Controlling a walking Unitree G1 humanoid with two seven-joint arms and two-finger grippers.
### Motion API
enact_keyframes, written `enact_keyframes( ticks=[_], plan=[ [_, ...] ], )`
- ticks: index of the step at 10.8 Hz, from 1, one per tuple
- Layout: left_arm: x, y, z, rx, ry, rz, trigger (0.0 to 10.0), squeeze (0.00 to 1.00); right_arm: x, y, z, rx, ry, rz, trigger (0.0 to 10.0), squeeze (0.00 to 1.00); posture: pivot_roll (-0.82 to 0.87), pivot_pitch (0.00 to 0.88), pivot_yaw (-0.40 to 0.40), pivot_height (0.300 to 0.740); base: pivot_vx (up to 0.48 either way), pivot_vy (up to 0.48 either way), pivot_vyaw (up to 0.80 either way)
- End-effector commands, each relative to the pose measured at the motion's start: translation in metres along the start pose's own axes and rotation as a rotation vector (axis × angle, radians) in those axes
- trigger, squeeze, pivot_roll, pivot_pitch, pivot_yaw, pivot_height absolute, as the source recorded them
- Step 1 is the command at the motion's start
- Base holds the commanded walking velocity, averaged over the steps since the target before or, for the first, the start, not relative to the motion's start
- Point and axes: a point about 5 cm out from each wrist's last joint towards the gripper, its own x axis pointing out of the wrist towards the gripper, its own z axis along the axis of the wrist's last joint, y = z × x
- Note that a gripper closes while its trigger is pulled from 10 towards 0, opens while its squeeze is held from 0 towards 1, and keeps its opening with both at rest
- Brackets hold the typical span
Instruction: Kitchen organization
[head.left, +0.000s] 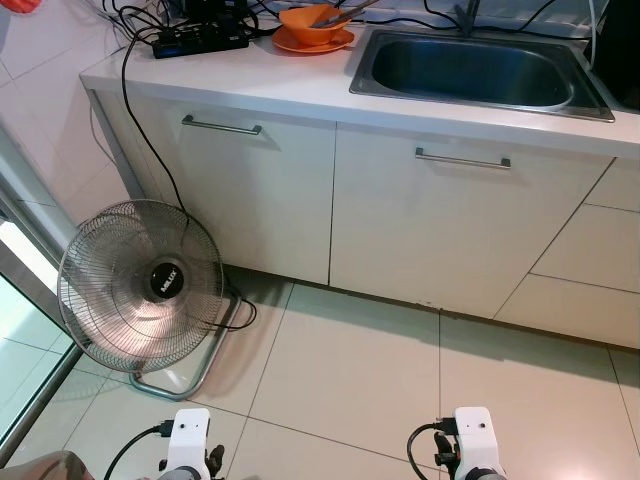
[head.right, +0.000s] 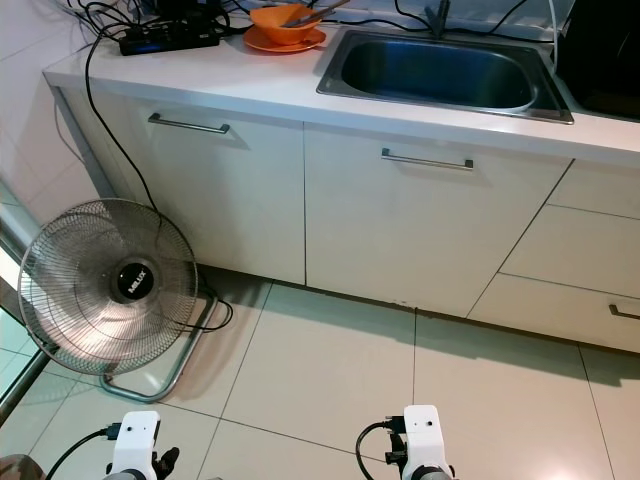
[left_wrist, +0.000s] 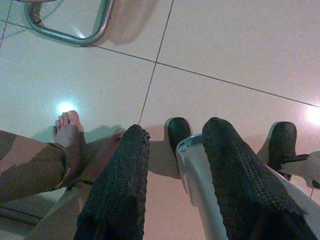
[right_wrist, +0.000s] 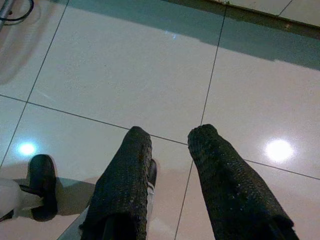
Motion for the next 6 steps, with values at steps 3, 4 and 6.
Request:
enact_keyframes(
  ticks=[3, 4, 6],
  plan=[
    [-0.0008, 0.0023, -0.0024, -0.010, 0.001, 0.006, 10.0, 0.00, -0.0011, -0.0002, -0.0037, 0.013, 0.017, -0.001, 10.0, 0.00, -0.01, 0.008, 0.025, 0.740, 0.000, 0.000, 0.00],
    [-0.0010, 0.0033, -0.0021, -0.017, -0.009, 0.018, 10.0, 0.00, -0.0010, 0.0008, -0.0037, 0.012, 0.019, 0.011, 10.0, 0.00, 0.00, 0.024, 0.026, 0.740, 0.000, 0.000, 0.00],
    [-0.0014, 0.0048, -0.0017, -0.025, -0.023, 0.034, 10.0, 0.00, -0.0010, 0.0022, -0.0037, 0.013, 0.017, 0.026, 10.0, 0.00, 0.00, 0.010, 0.025, 0.740, 0.000, 0.000, 0.00]
  ],
)
